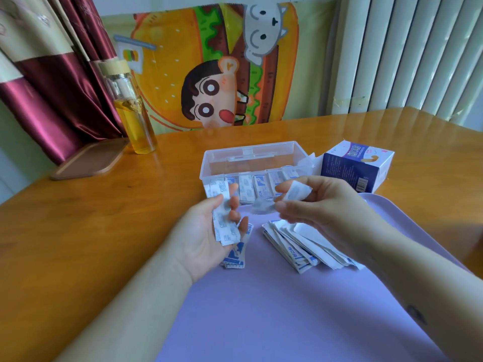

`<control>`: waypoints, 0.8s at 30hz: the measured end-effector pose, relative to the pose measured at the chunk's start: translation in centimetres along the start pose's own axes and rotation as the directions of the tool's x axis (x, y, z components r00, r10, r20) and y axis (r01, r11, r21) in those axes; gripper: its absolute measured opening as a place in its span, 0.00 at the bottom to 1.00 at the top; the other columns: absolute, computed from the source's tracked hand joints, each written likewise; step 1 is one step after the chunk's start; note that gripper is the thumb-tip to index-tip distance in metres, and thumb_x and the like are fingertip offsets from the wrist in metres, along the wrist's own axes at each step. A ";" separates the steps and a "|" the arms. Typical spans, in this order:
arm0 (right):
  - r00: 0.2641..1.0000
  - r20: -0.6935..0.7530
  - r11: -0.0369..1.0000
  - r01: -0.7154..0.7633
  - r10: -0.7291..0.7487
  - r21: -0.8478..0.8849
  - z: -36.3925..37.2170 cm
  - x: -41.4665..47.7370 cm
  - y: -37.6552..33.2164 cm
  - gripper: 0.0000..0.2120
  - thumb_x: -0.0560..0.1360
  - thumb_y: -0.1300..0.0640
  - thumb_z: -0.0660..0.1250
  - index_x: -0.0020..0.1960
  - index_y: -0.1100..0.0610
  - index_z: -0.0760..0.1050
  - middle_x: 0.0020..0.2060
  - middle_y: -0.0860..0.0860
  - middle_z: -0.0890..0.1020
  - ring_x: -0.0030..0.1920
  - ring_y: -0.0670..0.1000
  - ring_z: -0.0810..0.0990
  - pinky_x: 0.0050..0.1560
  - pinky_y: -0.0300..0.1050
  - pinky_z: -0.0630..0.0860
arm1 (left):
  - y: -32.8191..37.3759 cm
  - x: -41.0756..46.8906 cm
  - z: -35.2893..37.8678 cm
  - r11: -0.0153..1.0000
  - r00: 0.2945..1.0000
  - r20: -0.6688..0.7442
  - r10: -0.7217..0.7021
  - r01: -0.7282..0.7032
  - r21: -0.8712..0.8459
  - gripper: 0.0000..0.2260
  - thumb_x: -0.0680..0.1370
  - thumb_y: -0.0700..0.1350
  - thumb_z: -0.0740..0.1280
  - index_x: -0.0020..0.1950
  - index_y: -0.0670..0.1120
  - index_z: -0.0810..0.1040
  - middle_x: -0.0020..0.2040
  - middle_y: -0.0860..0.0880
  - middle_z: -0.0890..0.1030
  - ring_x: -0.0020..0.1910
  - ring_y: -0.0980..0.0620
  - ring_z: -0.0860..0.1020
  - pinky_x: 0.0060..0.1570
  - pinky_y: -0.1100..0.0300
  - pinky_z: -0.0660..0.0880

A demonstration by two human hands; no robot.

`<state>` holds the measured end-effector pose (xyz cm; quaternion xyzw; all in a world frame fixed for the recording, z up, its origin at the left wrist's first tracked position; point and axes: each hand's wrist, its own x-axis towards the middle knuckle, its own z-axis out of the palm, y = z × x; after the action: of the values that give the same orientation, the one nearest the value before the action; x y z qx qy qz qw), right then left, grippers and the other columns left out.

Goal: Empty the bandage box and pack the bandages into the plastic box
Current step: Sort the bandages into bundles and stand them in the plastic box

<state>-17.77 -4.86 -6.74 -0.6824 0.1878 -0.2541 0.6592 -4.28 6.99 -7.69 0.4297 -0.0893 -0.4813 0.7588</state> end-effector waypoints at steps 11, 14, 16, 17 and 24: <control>0.972 0.063 0.893 -0.232 0.225 0.386 1.9 0.2 1.3 0.05 0.64 0.66 0.71 0.37 0.57 0.79 0.27 0.49 0.74 0.23 0.42 0.68 0.27 0.30 0.70 | -1.3 0.2 0.5 0.984 0.945 0.278 -0.171 0.151 0.094 0.24 0.78 0.56 0.55 0.53 0.42 0.84 0.52 0.43 0.83 0.50 0.46 0.82 0.52 0.51 0.79; 0.969 -0.005 0.909 -0.230 0.248 0.348 2.2 0.5 1.9 0.06 0.68 0.68 0.71 0.39 0.58 0.78 0.28 0.50 0.77 0.23 0.43 0.70 0.28 0.31 0.71 | -1.8 0.6 0.5 0.988 0.943 0.302 -0.143 0.117 0.100 0.31 0.70 0.67 0.59 0.49 0.42 0.85 0.48 0.42 0.84 0.46 0.46 0.84 0.44 0.53 0.81; 0.976 -0.031 0.938 -0.197 0.215 0.286 2.3 0.4 2.1 0.05 0.69 0.67 0.71 0.40 0.59 0.79 0.28 0.51 0.77 0.24 0.44 0.71 0.29 0.32 0.73 | -1.8 0.4 0.3 0.985 0.946 0.294 -0.136 0.098 0.141 0.23 0.72 0.60 0.63 0.50 0.43 0.85 0.47 0.42 0.84 0.45 0.47 0.84 0.45 0.52 0.80; 0.981 -0.031 0.953 -0.176 0.189 0.247 2.3 0.4 2.2 0.04 0.69 0.67 0.71 0.41 0.59 0.80 0.29 0.52 0.77 0.25 0.45 0.72 0.29 0.34 0.73 | -1.8 0.2 0.2 0.981 0.950 0.278 -0.145 0.101 0.167 0.17 0.75 0.53 0.63 0.52 0.43 0.84 0.48 0.42 0.84 0.44 0.47 0.83 0.47 0.52 0.80; 0.996 -0.065 0.998 -0.065 0.066 0.022 2.1 0.5 1.9 0.08 0.74 0.67 0.66 0.47 0.55 0.78 0.30 0.51 0.79 0.29 0.48 0.78 0.33 0.36 0.75 | -1.5 -0.4 0.0 0.968 0.959 0.217 -0.180 0.134 0.211 0.14 0.80 0.39 0.56 0.62 0.43 0.76 0.55 0.41 0.82 0.49 0.46 0.83 0.45 0.54 0.81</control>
<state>-15.98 -3.55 -8.59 -0.6607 0.2291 -0.2563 0.6673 -5.51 7.09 -8.70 0.4475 -0.1900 -0.5767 0.6566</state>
